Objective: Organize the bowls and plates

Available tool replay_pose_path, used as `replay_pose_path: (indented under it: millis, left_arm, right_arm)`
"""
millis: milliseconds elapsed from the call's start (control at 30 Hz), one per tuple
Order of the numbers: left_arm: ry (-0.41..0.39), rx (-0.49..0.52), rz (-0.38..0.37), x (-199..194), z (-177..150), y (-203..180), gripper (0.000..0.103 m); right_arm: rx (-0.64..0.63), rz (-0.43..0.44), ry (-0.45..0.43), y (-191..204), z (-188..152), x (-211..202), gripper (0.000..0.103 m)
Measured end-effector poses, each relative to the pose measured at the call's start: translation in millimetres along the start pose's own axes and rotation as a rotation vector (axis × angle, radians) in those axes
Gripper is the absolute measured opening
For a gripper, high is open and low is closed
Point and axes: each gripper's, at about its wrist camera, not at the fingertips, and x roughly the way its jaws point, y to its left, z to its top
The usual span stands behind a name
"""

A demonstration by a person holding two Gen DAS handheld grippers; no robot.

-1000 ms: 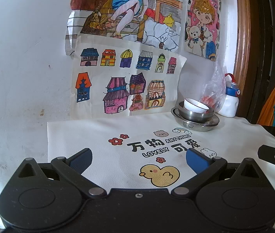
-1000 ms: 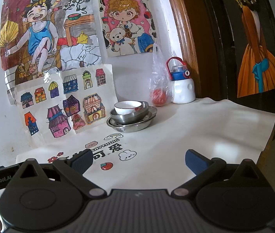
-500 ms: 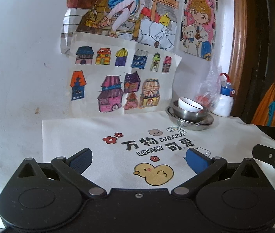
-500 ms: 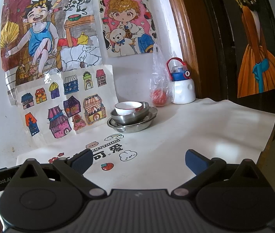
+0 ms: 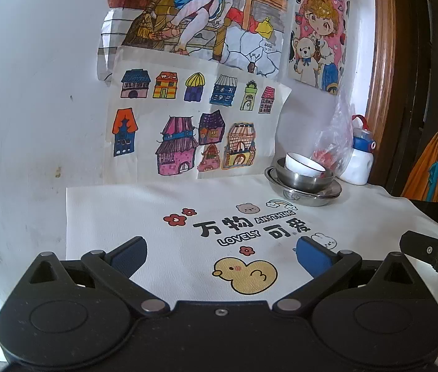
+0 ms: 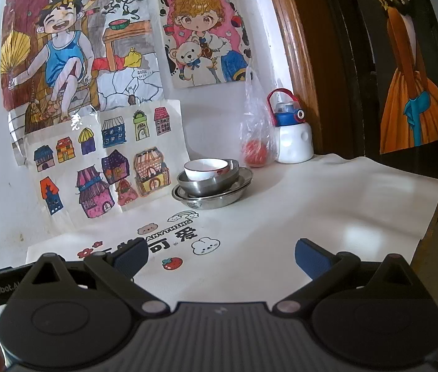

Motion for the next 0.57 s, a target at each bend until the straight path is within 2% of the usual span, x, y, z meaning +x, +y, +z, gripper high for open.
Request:
replay_pose_path:
  millis: [567]
  left_arm:
    - [0.007,-0.008,0.005,4.1,0.4,0.9,0.102]
  right_arm:
    - [-0.002,0.000,0.014,1.0,-0.8,6.6,0.103]
